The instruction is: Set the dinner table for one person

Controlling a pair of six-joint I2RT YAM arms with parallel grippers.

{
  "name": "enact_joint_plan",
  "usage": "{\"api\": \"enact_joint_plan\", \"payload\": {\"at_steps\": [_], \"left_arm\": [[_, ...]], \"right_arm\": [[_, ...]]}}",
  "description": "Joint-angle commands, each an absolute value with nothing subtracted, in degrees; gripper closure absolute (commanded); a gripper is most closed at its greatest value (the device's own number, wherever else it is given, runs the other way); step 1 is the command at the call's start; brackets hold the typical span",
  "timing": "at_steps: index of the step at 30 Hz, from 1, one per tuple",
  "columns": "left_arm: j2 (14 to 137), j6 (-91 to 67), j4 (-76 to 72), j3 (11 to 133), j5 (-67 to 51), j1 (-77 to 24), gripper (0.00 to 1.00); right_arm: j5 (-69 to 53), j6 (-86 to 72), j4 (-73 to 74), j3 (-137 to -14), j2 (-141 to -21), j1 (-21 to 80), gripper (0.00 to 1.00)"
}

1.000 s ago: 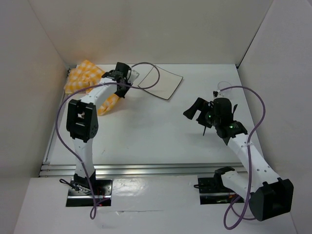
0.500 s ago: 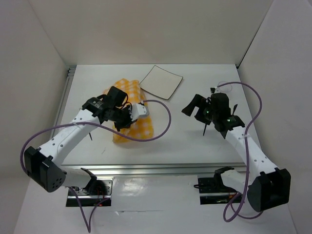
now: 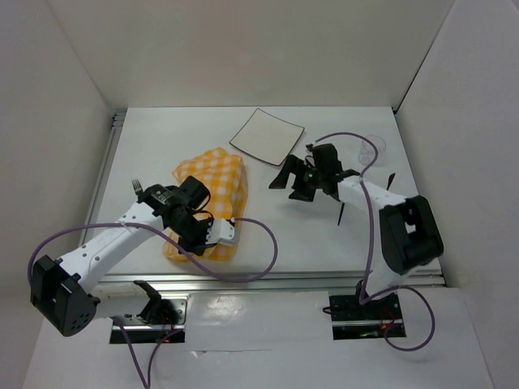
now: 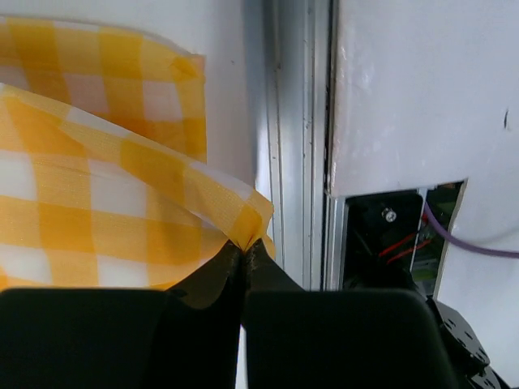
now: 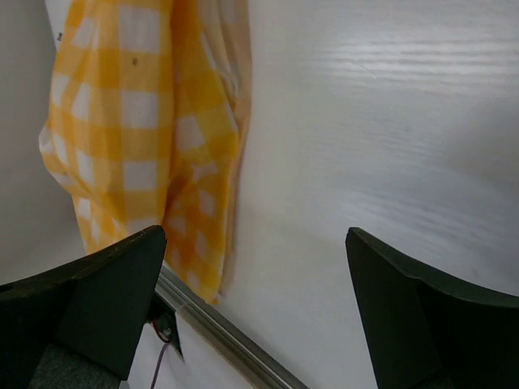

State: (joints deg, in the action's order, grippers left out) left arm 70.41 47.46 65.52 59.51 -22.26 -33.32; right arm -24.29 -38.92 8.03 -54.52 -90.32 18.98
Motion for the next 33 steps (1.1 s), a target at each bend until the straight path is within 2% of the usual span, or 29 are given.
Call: {"api": "enact_joint_plan", "payload": {"at_steps": [1, 6, 12, 22, 23, 24, 27, 28, 30, 32, 33], "left_arm": [[68.6, 53.8, 70.8, 57.0, -22.6, -34.6, 1.00], [68.6, 53.3, 70.3, 55.8, -22.6, -34.6, 1.00], [68.6, 52.1, 69.0, 55.8, -22.6, -34.6, 1.00], [66.3, 51.0, 69.0, 55.3, -22.1, -34.6, 1.00], [66.3, 50.5, 69.0, 55.3, -22.1, -34.6, 1.00], [66.3, 50.4, 69.0, 55.3, -22.6, -34.6, 1.00], [66.3, 49.9, 69.0, 55.8, -22.6, -34.6, 1.00], [66.3, 49.4, 69.0, 56.4, -22.6, -34.6, 1.00], [65.7, 49.4, 69.0, 56.4, -21.9, -34.6, 1.00], [63.9, 48.8, 68.3, 57.0, -21.4, -34.6, 1.00], [63.9, 48.0, 67.6, 58.3, -21.4, -33.8, 1.00]], "right_arm": [[-29.3, -41.3, -1.7, -61.3, -96.8, 20.9, 0.00], [-30.7, -43.3, -7.0, -68.6, -106.8, 22.9, 0.00], [-32.2, -42.7, -4.7, -82.2, -119.7, 25.9, 0.00], [-32.3, -45.0, -6.2, -91.0, -128.6, 27.6, 0.00], [-32.3, -45.0, -6.8, -91.7, -128.6, 27.6, 0.02], [-32.3, -44.3, -7.4, -92.3, -129.4, 28.2, 0.14], [-32.3, -43.1, -7.9, -94.8, -129.9, 28.7, 0.35], [-31.7, -42.5, -7.9, -94.8, -129.9, 28.7, 0.56], [-30.2, -40.8, -7.9, -95.4, -128.5, 28.7, 0.81], [-28.6, -39.3, -5.8, -95.4, -126.9, 28.7, 0.97], [-28.0, -38.7, -5.3, -95.4, -126.9, 28.7, 1.00]]}}
